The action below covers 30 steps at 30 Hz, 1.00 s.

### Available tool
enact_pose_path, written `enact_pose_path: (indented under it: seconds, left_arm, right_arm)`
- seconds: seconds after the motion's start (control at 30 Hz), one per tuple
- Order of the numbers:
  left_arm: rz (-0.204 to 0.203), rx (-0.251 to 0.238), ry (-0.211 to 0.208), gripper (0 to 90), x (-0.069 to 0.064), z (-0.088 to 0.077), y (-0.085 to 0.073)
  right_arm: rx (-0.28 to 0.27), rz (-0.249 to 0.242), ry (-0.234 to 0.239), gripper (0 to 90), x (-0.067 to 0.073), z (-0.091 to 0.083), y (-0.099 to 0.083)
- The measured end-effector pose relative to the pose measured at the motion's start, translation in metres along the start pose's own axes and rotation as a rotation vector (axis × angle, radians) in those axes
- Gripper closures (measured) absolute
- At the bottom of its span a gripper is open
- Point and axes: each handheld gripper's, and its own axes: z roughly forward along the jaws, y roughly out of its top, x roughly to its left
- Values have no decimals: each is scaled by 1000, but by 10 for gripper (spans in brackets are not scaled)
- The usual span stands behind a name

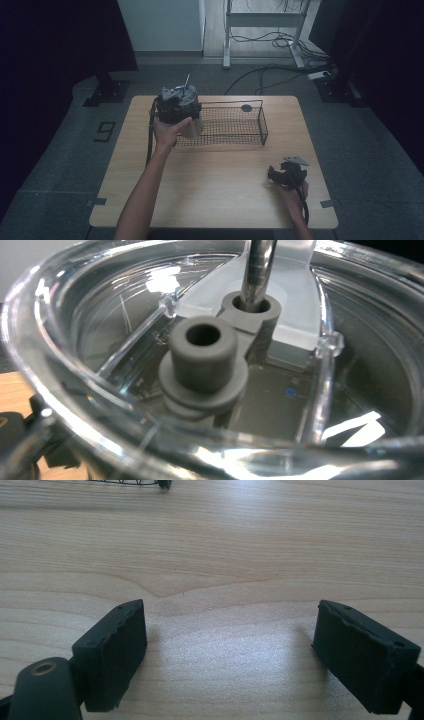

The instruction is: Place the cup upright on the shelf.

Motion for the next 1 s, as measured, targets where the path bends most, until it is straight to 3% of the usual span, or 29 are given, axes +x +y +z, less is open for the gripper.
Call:
enact_pose_path:
  seconds: [0.17, 0.53, 1.0]
  left_arm:
    - [-9, 6, 9, 35, 2, 14, 0]
    - [14, 32, 34, 35, 0, 42, 3]
    - [9, 48, 64, 35, 2, 61, 3]
  right_arm:
    - [0, -1, 0, 138, 0, 0, 0]
    - [1, 0, 1, 138, 0, 0, 0]
    - [1, 0, 1, 139, 0, 0, 0]
